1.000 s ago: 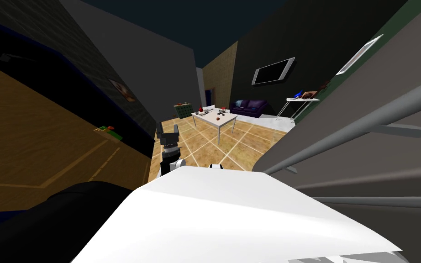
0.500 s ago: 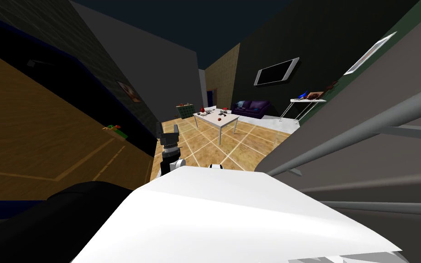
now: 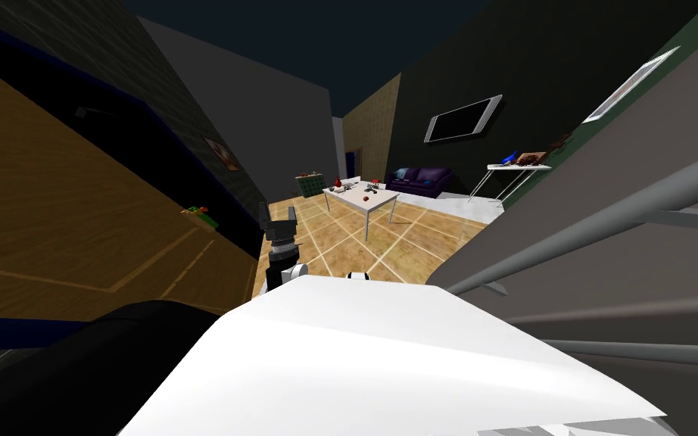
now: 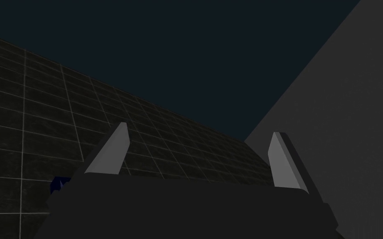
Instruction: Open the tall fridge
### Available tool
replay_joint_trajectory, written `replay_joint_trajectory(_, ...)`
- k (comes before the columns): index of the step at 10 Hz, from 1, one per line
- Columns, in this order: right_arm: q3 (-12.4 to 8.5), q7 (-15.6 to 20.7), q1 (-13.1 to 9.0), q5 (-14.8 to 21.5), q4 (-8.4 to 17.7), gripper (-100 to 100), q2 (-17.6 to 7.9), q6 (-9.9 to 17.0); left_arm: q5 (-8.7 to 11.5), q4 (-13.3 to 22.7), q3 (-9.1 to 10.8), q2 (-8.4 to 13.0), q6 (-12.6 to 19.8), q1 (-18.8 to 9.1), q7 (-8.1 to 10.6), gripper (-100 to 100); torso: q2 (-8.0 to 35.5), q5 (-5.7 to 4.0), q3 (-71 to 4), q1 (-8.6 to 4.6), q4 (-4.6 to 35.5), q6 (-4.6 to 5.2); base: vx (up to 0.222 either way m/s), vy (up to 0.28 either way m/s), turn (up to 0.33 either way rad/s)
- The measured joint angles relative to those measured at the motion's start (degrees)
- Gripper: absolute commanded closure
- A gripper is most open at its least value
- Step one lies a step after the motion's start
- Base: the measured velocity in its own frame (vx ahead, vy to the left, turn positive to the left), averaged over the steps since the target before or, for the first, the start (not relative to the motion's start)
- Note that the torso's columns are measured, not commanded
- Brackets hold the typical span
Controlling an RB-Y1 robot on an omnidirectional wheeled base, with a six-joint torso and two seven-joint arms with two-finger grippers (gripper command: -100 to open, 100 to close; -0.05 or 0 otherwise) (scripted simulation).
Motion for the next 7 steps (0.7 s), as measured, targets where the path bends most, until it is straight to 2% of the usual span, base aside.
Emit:
replay_joint_trajectory(1,-0.93,0.12,0.32,-0.07,0.04,-100,0.02,-0.05,0.00,0.00,0.00,0.00,0.00,0.00,0.00,0,-0.04,-0.04,-0.02,-0.05,-0.02,-0.01,0.000,0.000,0.000)
replay_joint_trajectory(2,-1.29,0.22,0.29,-0.04,-0.07,-100,0.05,0.06,0.00,0.00,0.00,0.00,0.00,0.00,0.00,0,-0.04,-0.06,-0.01,-0.05,-0.02,0.00,0.007,0.038,0.198)
replay_joint_trajectory(4,-3.07,1.02,2.75,-0.49,1.34,-100,-0.10,-0.18,0.00,0.00,0.00,0.00,0.00,0.00,0.00,0,-0.25,0.03,-0.23,0.05,-0.16,-0.17,0.002,0.013,0.036)
replay_joint_trajectory(5,-4.07,1.13,3.00,-0.56,0.76,-100,0.10,0.22,0.00,0.00,0.00,0.00,0.00,0.01,0.00,0,-0.24,-0.09,-0.15,0.00,-0.13,-0.05,0.006,0.042,0.168)
replay_joint_trajectory(7,-5.60,2.39,4.62,-0.65,2.38,-100,-0.22,0.41,0.00,0.00,0.00,0.00,0.00,0.00,0.00,0,-0.44,-0.02,-0.38,0.03,-0.28,-0.28,0.000,0.020,0.058)
